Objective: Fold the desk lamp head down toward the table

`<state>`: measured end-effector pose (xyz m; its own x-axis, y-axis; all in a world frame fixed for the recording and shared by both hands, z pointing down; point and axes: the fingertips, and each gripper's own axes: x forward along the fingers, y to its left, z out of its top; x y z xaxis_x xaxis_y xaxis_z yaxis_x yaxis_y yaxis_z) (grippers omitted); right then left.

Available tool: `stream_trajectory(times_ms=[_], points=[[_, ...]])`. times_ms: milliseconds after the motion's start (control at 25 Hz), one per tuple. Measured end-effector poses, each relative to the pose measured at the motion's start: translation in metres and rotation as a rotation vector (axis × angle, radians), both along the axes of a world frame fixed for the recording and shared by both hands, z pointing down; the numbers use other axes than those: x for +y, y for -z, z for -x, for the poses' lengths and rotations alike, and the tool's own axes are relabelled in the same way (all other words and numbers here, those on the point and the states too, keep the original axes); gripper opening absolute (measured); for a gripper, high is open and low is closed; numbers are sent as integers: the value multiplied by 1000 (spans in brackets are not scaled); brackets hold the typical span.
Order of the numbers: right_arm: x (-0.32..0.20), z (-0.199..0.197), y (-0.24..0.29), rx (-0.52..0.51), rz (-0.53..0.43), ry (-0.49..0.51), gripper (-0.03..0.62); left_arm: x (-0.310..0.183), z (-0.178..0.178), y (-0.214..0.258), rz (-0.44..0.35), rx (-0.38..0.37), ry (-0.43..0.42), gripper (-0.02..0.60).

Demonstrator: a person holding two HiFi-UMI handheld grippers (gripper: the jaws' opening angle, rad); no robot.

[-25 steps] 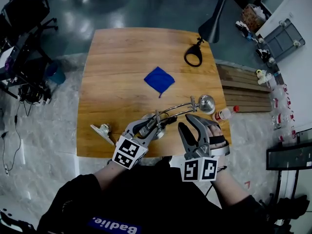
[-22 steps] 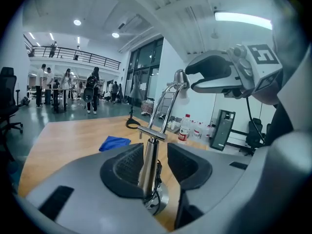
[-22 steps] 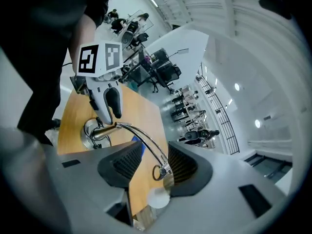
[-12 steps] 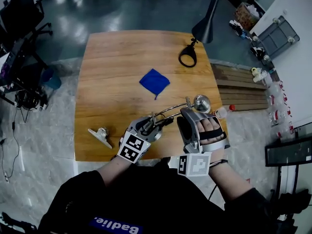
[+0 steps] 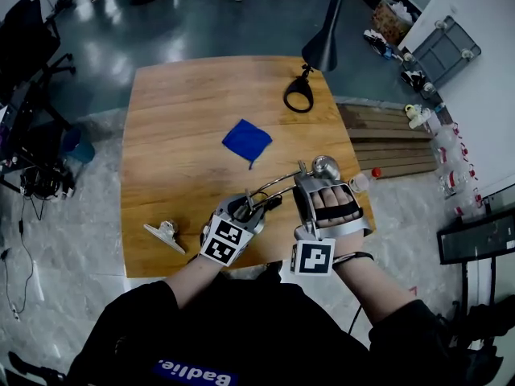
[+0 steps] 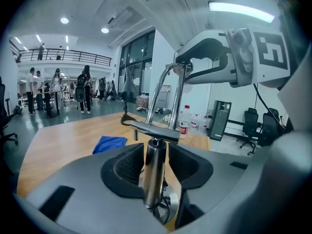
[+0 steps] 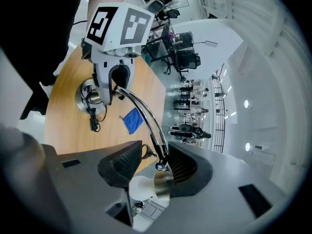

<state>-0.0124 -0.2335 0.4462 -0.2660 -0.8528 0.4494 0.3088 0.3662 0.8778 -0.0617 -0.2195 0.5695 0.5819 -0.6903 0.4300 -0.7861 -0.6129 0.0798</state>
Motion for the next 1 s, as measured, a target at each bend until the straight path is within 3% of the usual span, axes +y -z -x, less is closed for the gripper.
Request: stream_trajectory(times_ms=[160, 240, 480, 1000], points=[[-2, 2, 5, -30, -19, -8, 151, -4, -1, -5, 11, -5, 6, 154], [-3, 4, 9, -45, -20, -12, 107, -4, -1, -3, 21, 4, 0, 132], [-4, 4, 8, -80, -6, -23, 101, -5, 1, -3, 18, 19, -3, 130], [-16, -34, -51, -220, 234, -197, 83, -6, 0, -7, 14, 16, 4, 130]])
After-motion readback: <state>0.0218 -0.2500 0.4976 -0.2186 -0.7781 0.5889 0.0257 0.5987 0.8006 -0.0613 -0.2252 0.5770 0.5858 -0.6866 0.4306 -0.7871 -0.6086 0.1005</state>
